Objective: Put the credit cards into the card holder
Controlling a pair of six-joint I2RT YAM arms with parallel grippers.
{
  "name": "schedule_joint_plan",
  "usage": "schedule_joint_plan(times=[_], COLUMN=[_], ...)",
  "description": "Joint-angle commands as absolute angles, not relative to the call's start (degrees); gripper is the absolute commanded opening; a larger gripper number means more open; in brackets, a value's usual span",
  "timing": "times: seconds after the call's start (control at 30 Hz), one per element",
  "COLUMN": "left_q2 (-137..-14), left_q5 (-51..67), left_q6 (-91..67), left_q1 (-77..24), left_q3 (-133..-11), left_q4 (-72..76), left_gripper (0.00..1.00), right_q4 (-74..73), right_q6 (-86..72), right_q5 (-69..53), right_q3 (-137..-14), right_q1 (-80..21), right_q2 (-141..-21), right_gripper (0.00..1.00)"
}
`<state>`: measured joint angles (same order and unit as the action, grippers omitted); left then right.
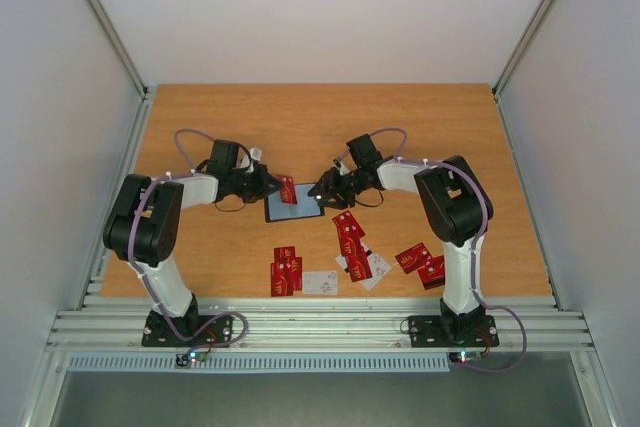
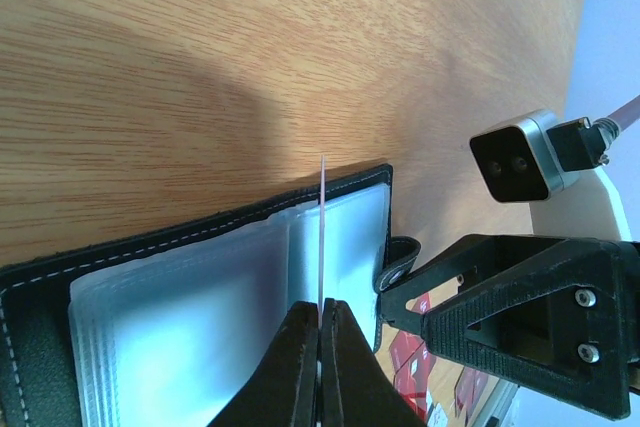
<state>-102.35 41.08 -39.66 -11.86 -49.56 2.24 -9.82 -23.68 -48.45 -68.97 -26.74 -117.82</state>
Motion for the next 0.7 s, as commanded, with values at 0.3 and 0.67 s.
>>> schedule_joint_plan(times=[0.3,0.67], left_q2=[-100.9,-103.4], left_q5=[37.9,39.4], left_q6=[-36.3,-38.2], left_q1=[-11.7,-12.2], left_q3=[-49.2,-49.3], left_q4=[3.2,6.6], left_gripper=[0.00,0.00], right_q4=[-10.1,-10.4], right_q6=[-22.6,-22.6], right_q5=[-48.6,-48.9], right_q3=[-68.4,-68.7], right_q1=[-26.8,-26.8], right_q2=[-119.1,-119.5], right_gripper=[0.45,0.45])
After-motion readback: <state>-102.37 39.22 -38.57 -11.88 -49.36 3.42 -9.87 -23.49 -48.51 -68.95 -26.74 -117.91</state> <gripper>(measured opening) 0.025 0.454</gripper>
